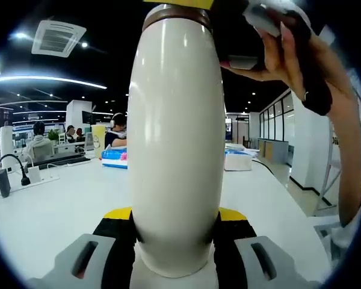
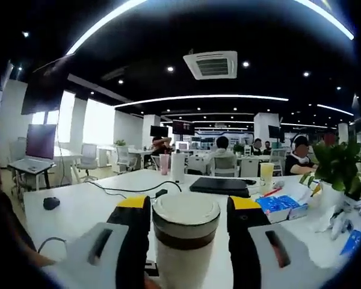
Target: Grasp the water cup twist off the cup lid place the cup lid on the table
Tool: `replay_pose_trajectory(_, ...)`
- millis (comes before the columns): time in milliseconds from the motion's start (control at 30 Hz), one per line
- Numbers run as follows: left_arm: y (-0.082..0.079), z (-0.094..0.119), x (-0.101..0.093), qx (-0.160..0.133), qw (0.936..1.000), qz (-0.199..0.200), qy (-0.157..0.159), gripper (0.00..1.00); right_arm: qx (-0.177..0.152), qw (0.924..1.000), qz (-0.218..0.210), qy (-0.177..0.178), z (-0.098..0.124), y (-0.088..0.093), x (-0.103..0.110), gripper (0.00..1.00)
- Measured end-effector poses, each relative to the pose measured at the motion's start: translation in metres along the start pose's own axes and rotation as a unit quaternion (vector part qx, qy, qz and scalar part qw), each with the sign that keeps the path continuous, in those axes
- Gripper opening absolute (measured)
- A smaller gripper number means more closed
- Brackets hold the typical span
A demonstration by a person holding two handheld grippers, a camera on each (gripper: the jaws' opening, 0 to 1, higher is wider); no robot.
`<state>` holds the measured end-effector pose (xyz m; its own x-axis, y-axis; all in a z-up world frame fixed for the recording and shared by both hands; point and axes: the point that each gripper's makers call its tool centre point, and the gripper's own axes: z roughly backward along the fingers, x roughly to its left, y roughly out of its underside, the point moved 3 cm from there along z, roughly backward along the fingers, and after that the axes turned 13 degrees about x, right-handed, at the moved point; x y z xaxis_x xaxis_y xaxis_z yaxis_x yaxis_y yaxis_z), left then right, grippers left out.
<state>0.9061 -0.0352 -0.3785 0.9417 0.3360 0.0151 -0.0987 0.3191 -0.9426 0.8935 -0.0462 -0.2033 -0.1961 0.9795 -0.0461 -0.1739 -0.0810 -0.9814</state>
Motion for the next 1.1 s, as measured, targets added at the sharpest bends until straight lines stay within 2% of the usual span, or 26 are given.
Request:
replay_pose_trajectory(267, -0.0002, -0.0004, 0.0002, 0.0, 1.0, 0.0, 0.0, 0.51, 0.01, 0.9997, 0.004, -0.021, -0.0006, 0.0013, 0.0021, 0.46)
replay_pose_trajectory(567, -0.0002, -0.0004, 0.0003, -0.001, 1.0, 0.0, 0.0, 0.51, 0.019, 0.9977, 0.016, -0.064, -0.0007, 0.0013, 0.0002, 0.46)
replay_pose_trajectory(833, -0.0002, 0.0001, -0.0003, -0.001, 1.0, -0.002, 0.0, 0.51, 0.027, 0.994, 0.039, -0.099, 0.0004, 0.0016, 0.0025, 0.46)
replay_pose_trajectory(1100, -0.0001, 0.0002, -0.0006, -0.001, 1.0, -0.001, 0.0, 0.51, 0.034, 0.9894, 0.041, -0.135, -0.0007, 0.0018, 0.0012, 0.46)
